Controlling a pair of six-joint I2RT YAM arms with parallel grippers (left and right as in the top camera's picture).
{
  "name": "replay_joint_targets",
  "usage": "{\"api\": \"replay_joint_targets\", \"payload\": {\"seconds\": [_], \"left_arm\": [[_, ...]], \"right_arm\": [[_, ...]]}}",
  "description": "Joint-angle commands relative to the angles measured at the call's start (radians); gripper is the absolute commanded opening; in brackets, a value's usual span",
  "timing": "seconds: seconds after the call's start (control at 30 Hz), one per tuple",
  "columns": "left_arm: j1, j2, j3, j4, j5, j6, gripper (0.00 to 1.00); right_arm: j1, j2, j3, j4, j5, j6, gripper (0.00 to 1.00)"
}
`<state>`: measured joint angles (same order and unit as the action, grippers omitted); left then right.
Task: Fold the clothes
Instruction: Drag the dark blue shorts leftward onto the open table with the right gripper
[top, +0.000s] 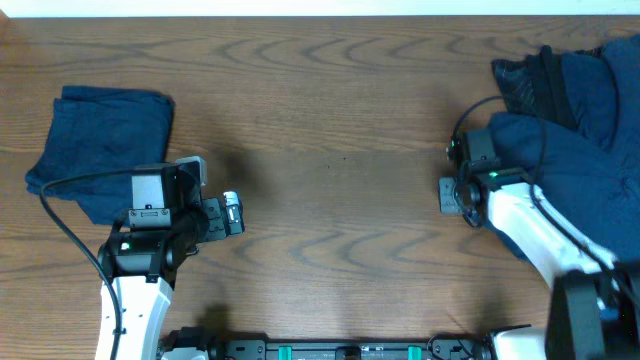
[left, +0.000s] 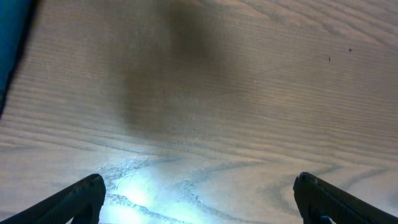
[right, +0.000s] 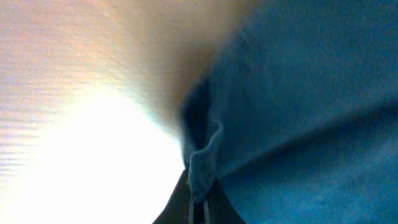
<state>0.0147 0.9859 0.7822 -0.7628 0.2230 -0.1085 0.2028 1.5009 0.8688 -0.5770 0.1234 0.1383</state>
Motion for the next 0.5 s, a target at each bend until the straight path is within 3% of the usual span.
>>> {"api": "replay_joint_targets", "payload": {"seconds": [0.0, 0.1, 0.37, 0.4, 0.47], "left_arm": [[-0.004, 0.000, 0.019, -0.003, 0.005, -0.010, 0.98], [-0.004, 0.000, 0.019, -0.003, 0.005, -0.010, 0.98], [-0.004, 0.000, 0.019, -0.003, 0.006, -0.010, 0.98], [-0.004, 0.000, 0.019, -0.004, 0.006, -0.010, 0.98], [-0.004, 0.000, 0.019, -0.004, 0.006, -0.010, 0.98]], "right_arm": [[0.096, -0.134, 0.158, -0.020, -0.150, -0.028, 0.01], [0.209, -0.171, 0.251, 0.047, -0.183, -0.007, 0.01], [0.431, -0.020, 0.290, 0.517, -0.124, 0.024, 0.05], [0.438, 0.014, 0.290, 0.560, -0.124, 0.038, 0.08], [0.449, 0.080, 0.290, 0.629, -0.132, 0.075, 0.33]]}}
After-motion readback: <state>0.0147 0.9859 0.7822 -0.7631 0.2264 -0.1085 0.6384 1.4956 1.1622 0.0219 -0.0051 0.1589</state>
